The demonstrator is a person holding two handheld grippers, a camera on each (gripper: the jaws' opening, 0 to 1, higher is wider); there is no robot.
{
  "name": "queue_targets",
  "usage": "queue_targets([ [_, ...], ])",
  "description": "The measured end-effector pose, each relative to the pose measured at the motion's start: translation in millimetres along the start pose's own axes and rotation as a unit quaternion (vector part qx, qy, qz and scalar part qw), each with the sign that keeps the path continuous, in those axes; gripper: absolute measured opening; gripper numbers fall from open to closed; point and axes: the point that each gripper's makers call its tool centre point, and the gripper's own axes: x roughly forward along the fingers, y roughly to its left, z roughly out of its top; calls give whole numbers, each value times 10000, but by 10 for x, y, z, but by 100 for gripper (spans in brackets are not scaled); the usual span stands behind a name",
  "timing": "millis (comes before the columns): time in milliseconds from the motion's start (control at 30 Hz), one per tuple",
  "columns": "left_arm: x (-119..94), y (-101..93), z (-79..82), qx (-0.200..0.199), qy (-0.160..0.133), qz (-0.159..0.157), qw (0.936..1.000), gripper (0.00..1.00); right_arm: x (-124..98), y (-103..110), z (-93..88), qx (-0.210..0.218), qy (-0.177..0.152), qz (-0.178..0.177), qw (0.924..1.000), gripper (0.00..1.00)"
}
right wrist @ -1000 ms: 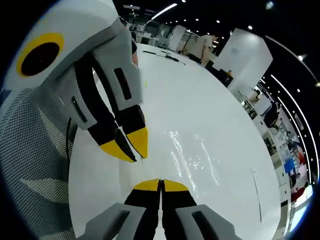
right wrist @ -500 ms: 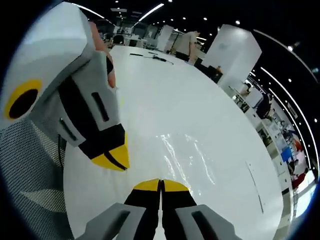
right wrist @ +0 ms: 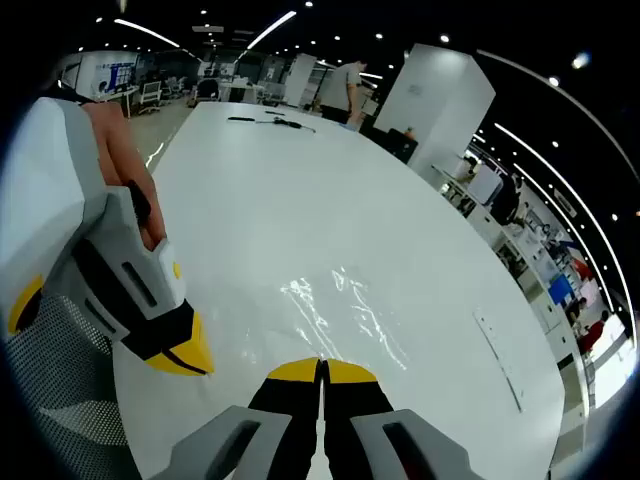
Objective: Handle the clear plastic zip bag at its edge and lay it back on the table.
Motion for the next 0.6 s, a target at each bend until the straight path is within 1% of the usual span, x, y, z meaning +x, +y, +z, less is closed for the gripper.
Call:
queue_targets([
  [167,25,-69,8,-4,-10,-57,10000,0,-5,-66,34,35,-40,-114,9999,0],
  [600,-8,-147,38,-4,-12,-129,9999,0,-29,-87,55,12,-42,-168,9998,0],
])
